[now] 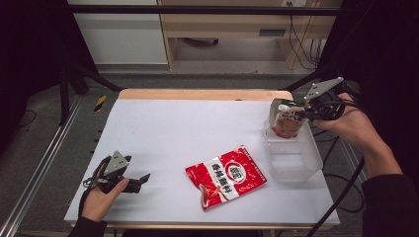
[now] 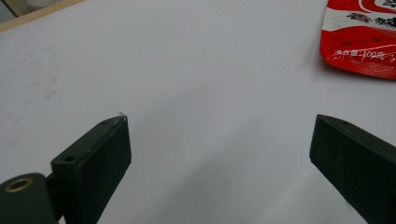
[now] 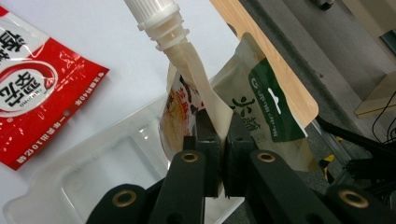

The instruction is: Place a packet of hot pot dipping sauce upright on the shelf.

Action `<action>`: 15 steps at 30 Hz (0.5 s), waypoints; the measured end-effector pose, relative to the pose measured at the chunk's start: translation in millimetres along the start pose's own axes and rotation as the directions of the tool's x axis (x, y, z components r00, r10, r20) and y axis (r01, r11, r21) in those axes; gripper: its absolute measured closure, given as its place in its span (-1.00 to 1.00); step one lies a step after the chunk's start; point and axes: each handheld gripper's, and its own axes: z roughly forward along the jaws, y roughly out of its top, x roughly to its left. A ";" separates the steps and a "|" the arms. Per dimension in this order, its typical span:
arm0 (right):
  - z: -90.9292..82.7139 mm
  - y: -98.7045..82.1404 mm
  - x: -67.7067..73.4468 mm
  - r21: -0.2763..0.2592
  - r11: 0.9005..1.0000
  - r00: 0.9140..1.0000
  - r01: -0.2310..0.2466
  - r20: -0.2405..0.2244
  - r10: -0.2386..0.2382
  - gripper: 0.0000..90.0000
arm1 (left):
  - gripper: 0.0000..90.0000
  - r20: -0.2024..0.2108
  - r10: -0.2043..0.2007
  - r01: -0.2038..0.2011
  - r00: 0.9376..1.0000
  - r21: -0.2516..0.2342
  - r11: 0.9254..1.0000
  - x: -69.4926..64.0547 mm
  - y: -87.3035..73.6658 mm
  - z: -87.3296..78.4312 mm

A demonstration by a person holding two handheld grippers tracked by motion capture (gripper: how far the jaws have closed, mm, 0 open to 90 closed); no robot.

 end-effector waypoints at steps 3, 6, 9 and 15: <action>4.9 -1.9 -2.6 0.002 1.000 1.000 0.000 -0.006 0.000 0.95 | -0.88 0.002 0.003 -0.003 1.000 0.004 1.000 -0.4 0.0 0.6; 9.1 -2.7 -3.6 -0.001 1.000 1.000 0.009 -0.016 -0.009 0.95 | -0.88 0.002 0.004 -0.004 1.000 0.004 1.000 -0.8 0.0 0.8; 12.7 -2.9 -3.3 0.004 1.000 1.000 0.012 -0.025 -0.012 0.94 | -0.88 0.005 0.007 -0.007 1.000 0.007 1.000 -1.2 0.0 1.3; 20.0 -5.3 -2.8 0.015 1.000 0.999 0.014 -0.035 -0.014 0.94 | -0.88 0.004 0.007 -0.008 1.000 0.010 1.000 -1.5 -0.2 1.8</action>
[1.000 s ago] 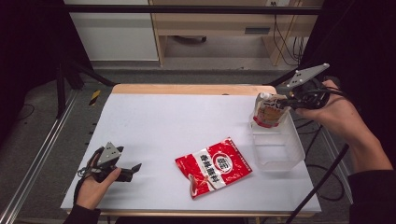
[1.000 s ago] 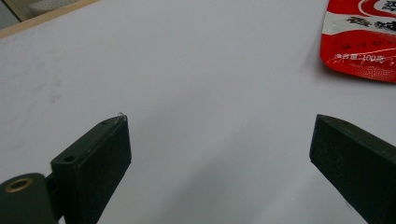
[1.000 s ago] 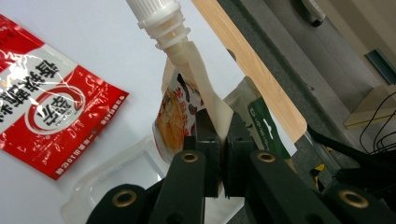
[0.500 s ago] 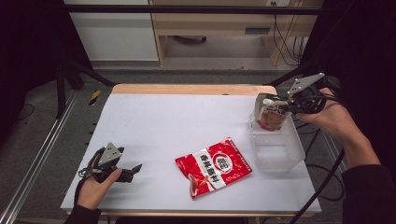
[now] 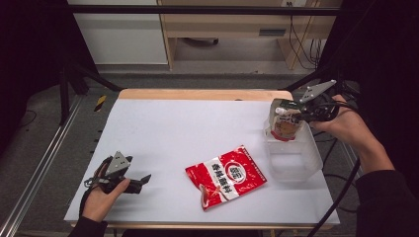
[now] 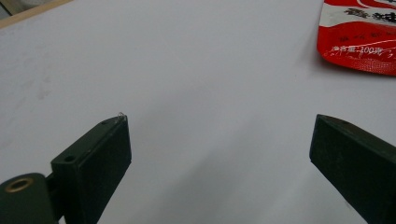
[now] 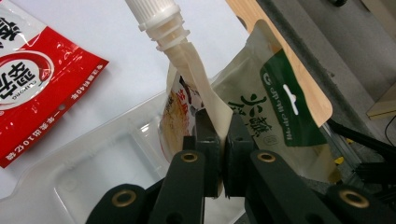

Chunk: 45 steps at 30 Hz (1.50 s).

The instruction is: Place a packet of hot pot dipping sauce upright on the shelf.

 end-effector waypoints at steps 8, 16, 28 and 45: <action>14.9 -7.0 3.4 0.012 1.000 1.000 -0.019 -0.023 0.020 0.94 | -0.88 0.003 0.004 -0.004 1.000 0.005 1.000 -0.5 0.2 0.7; 30.6 -13.6 6.0 0.011 0.999 0.998 -0.045 -0.045 0.045 0.94 | -0.88 0.001 0.003 -0.003 1.000 0.002 1.000 -0.3 0.0 -0.1; 41.3 -21.6 5.7 0.014 0.997 0.995 -0.077 -0.065 0.078 0.93 | -0.88 0.003 0.005 -0.005 1.000 0.003 1.000 -0.3 0.1 0.1; 23.6 -20.4 10.2 -0.040 0.986 0.987 -0.161 -0.022 0.160 -0.03 | -0.88 0.004 0.014 -0.014 1.000 0.011 1.000 -1.4 0.4 1.5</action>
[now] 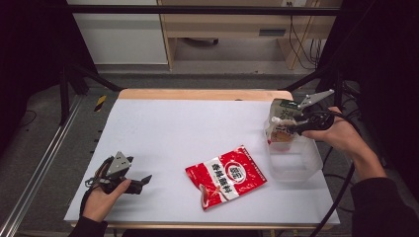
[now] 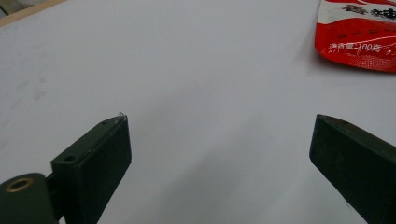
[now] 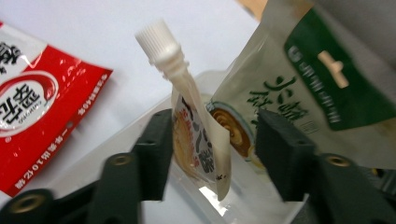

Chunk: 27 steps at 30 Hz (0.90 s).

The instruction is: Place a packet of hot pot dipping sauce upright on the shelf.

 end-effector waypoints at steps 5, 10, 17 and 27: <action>-35.7 11.6 17.9 -0.078 0.996 0.995 0.032 0.096 -0.025 -0.35 | -0.88 -0.002 0.013 -0.013 1.000 0.009 1.000 -2.6 0.8 1.8; -60.7 23.3 47.5 -0.109 0.992 0.984 0.059 0.172 -0.040 -0.55 | -0.88 0.010 0.027 -0.027 1.000 0.012 1.000 -7.2 2.0 3.8; -71.9 29.6 97.5 -0.165 0.982 0.984 0.086 0.169 -0.058 -0.76 | -0.88 0.014 0.036 -0.036 0.999 0.013 0.999 -8.6 2.5 3.9; -61.8 27.7 162.9 -0.234 0.969 0.990 0.082 0.128 -0.053 -0.66 | -0.88 0.025 0.055 -0.056 0.998 0.019 0.998 -13.9 4.1 7.5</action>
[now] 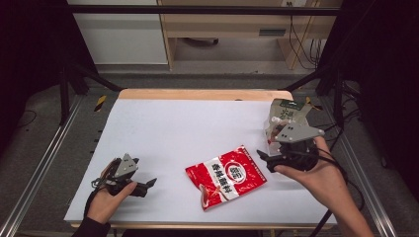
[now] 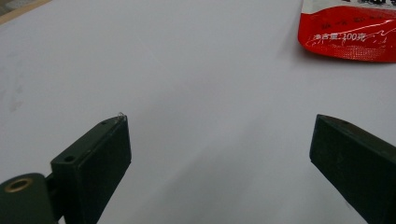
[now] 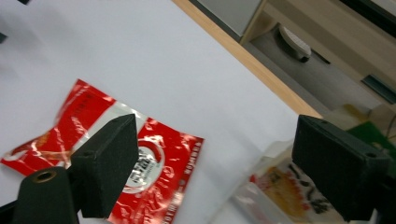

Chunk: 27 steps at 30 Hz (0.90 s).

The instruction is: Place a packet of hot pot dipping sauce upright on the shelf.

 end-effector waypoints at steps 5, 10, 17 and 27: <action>11.3 -9.0 20.6 -0.003 1.000 0.999 -0.006 -0.034 0.005 -0.67 | -0.88 0.003 0.004 -0.004 1.000 -0.002 1.000 -1.4 1.2 1.0; 24.7 -18.4 37.5 0.005 1.000 0.998 -0.015 -0.054 0.015 -0.70 | -0.88 0.002 0.006 -0.006 1.000 -0.004 1.000 -2.5 1.7 1.1; 36.5 -29.7 48.5 0.018 0.998 0.995 -0.066 -0.076 0.067 -0.77 | -0.89 0.012 0.008 -0.008 1.000 -0.011 1.000 -4.7 2.8 1.9; 48.8 -60.0 71.2 0.046 0.995 0.991 -0.089 -0.092 0.093 -0.71 | -0.89 0.013 0.025 -0.025 1.000 -0.011 1.000 -7.6 5.5 2.4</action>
